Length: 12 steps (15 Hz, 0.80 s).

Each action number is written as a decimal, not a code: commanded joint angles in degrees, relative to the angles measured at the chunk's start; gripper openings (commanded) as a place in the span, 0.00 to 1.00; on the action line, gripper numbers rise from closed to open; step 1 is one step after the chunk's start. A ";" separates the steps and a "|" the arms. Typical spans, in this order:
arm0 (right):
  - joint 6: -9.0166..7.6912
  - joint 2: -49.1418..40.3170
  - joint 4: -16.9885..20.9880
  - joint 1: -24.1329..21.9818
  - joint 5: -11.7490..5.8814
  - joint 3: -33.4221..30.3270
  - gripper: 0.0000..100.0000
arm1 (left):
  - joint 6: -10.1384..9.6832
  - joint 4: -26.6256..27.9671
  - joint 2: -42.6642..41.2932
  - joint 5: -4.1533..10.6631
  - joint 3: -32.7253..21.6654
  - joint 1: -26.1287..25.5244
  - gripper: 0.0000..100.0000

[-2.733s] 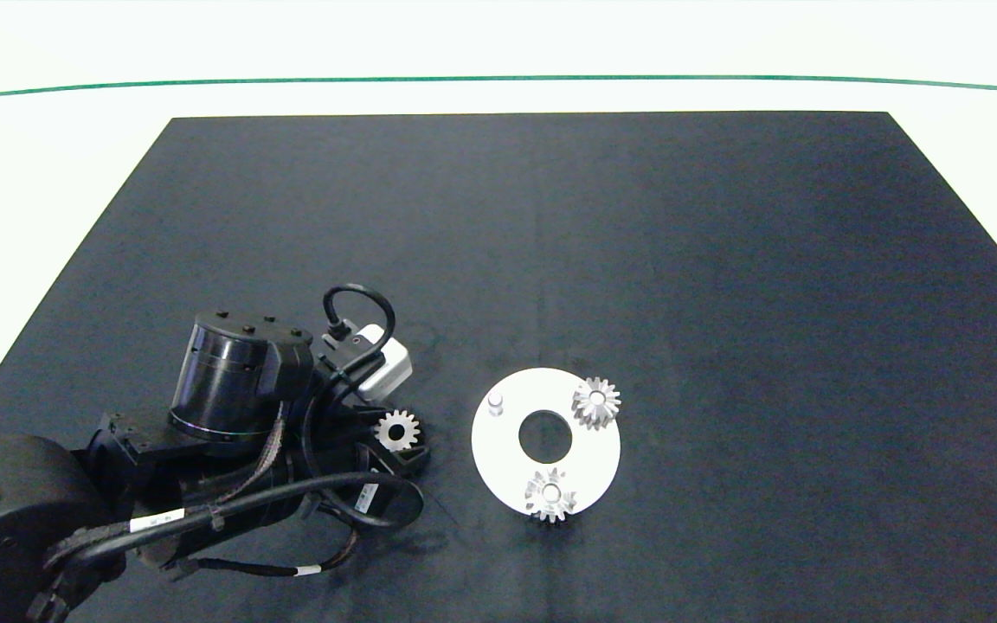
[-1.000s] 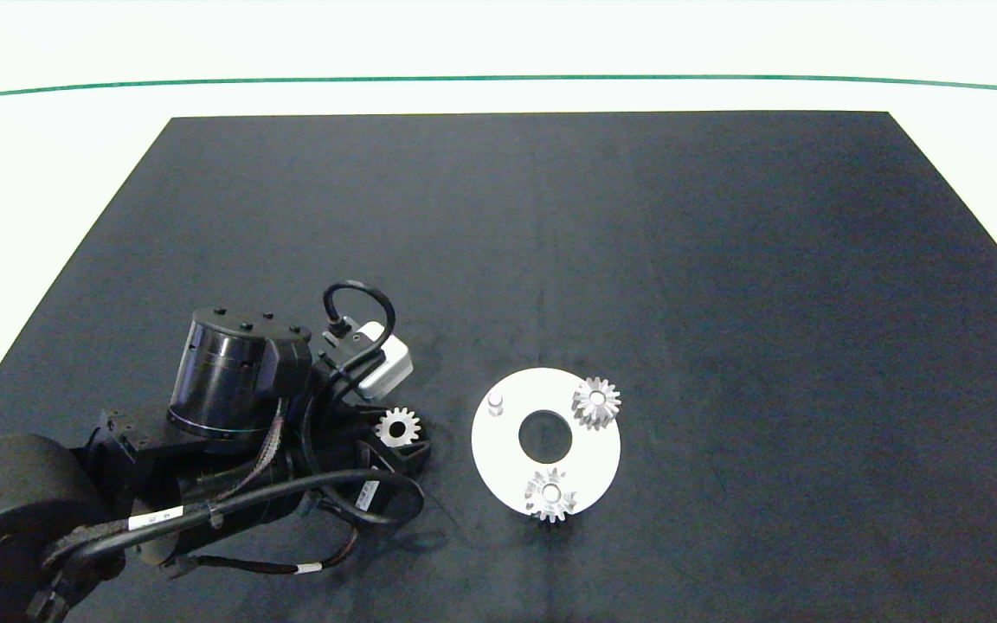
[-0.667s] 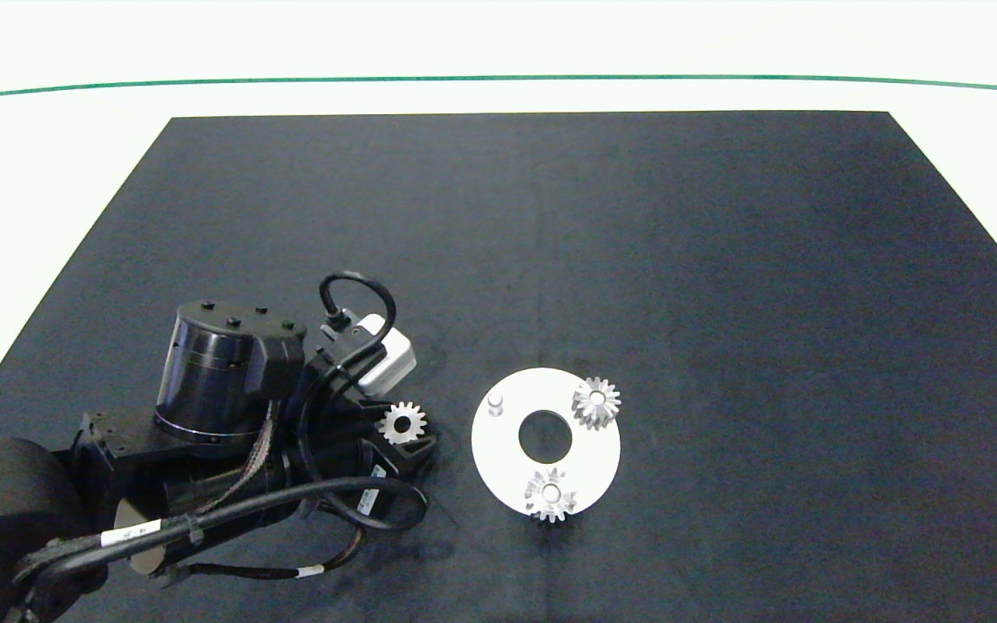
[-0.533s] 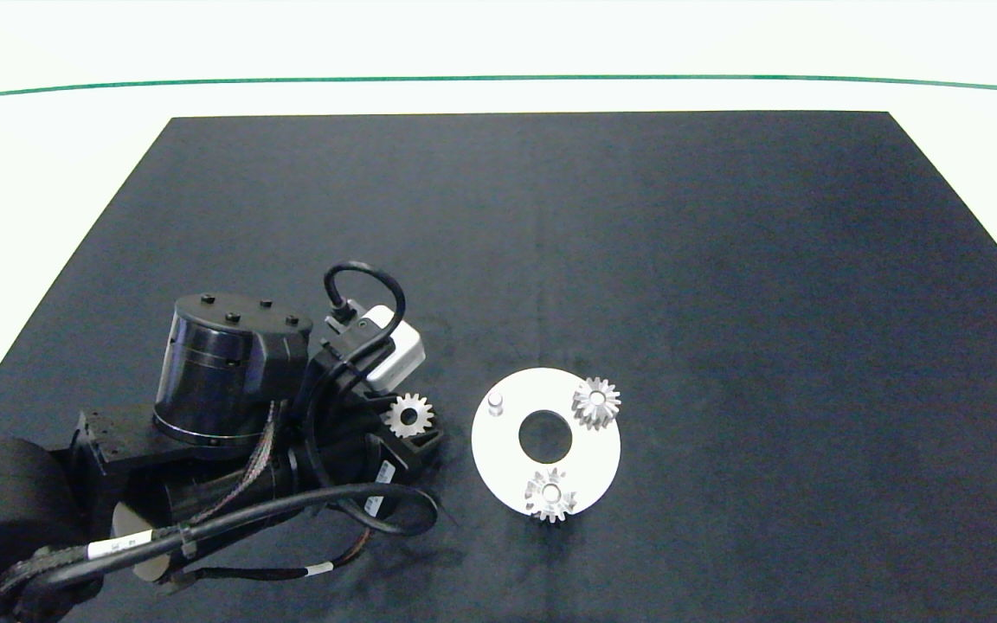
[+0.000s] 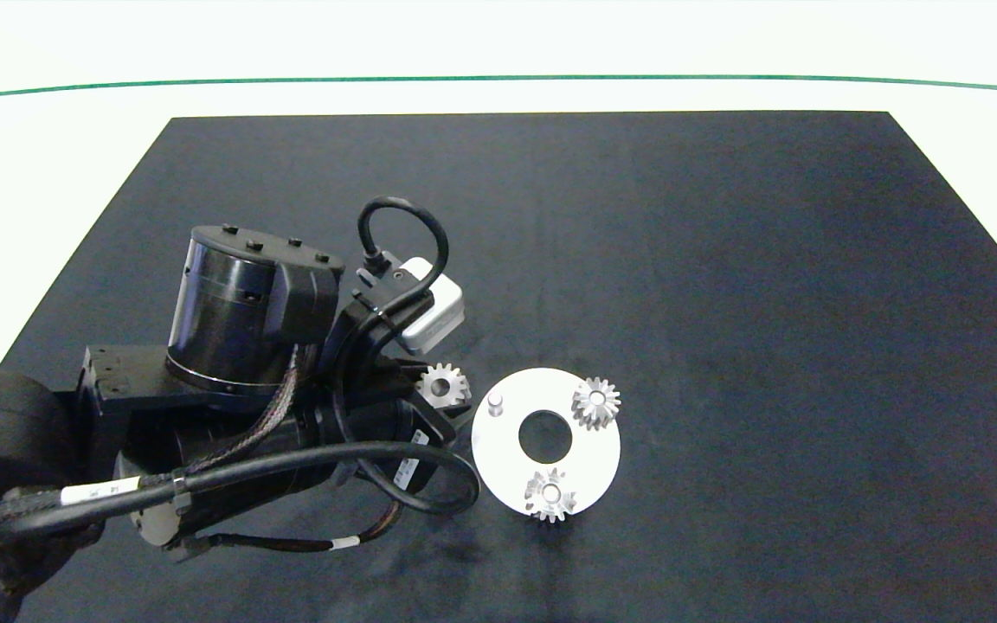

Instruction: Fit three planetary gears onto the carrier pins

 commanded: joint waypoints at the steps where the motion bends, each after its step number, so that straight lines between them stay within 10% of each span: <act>1: -0.11 0.09 0.17 0.03 -0.10 -0.01 1.00 | 0.03 -0.11 1.80 0.38 -1.33 -0.99 0.00; 12: -0.02 0.62 0.17 0.03 -0.10 0.08 1.00 | -0.50 -2.05 5.76 1.52 -3.97 -2.75 0.00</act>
